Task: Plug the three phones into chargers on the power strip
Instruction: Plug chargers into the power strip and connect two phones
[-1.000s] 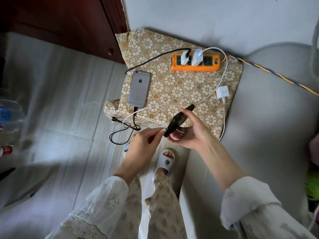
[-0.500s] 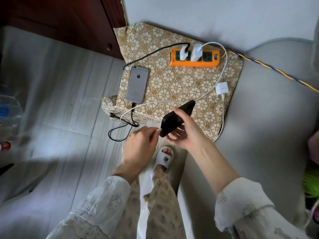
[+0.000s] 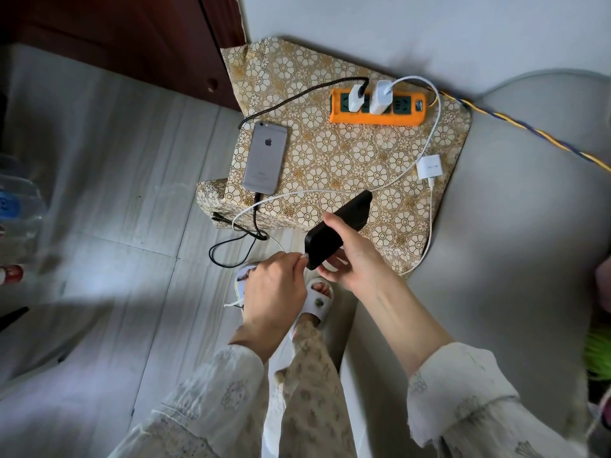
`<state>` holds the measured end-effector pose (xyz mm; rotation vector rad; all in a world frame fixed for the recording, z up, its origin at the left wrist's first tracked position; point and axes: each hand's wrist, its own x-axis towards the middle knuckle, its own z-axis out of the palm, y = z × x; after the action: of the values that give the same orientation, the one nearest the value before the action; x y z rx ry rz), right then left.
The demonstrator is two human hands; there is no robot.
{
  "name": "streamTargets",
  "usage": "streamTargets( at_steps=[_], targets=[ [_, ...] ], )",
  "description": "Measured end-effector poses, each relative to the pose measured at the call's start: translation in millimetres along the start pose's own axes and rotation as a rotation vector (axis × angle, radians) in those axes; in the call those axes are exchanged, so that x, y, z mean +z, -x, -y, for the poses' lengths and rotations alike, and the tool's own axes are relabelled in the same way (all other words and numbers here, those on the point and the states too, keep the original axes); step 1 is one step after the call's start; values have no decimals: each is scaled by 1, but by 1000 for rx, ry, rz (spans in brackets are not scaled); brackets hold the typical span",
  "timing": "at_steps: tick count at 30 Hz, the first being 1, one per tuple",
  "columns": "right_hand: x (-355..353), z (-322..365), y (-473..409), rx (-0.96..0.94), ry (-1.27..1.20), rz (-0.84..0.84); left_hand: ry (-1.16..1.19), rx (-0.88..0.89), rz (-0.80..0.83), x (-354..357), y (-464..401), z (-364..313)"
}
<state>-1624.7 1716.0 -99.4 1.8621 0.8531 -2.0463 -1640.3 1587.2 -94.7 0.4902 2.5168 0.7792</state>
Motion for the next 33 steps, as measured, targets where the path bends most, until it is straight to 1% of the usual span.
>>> streamTargets(
  at_steps=[2, 5, 7, 8, 10, 11, 13, 15, 20, 22, 24, 26, 29, 33],
  targets=[
    [1, 0, -1, 2, 16, -6, 18, -7, 11, 1, 2, 1],
    [-3, 5, -5, -23, 98, -18, 30, 10, 151, 3, -3, 7],
    [-9, 10, -10, -42, 140, 1, 97, -73, 246, 5, -14, 18],
    [-11, 11, -12, -50, 145, 15, 143, -133, 266, 6, -21, 29],
    [-15, 14, -16, -72, 153, 20, 168, -235, 220, 8, -40, 59],
    [-16, 15, -19, -88, 164, 18, 114, -274, 201, 9, -51, 75],
    [-17, 18, -24, -119, 192, 4, -5, -358, 224, 10, -71, 99],
    [-16, 20, -29, -137, 225, 0, -20, -404, 261, 12, -90, 106],
    [-23, 19, -31, -133, 228, 57, 1, -403, 308, 33, -113, 115],
    [-27, 17, -29, -107, 225, 81, -39, -403, 244, 32, -108, 119],
    [-29, 15, -27, -93, 253, 96, -129, -387, 161, 25, -98, 122],
    [-31, 13, -26, -92, 282, 110, -167, -371, 149, 17, -81, 126],
    [-32, 14, -24, -104, 332, 108, -29, -398, 236, 13, -55, 123],
    [-35, 17, -25, -130, 442, 104, 196, -446, 469, 34, -32, 103]
  ],
)
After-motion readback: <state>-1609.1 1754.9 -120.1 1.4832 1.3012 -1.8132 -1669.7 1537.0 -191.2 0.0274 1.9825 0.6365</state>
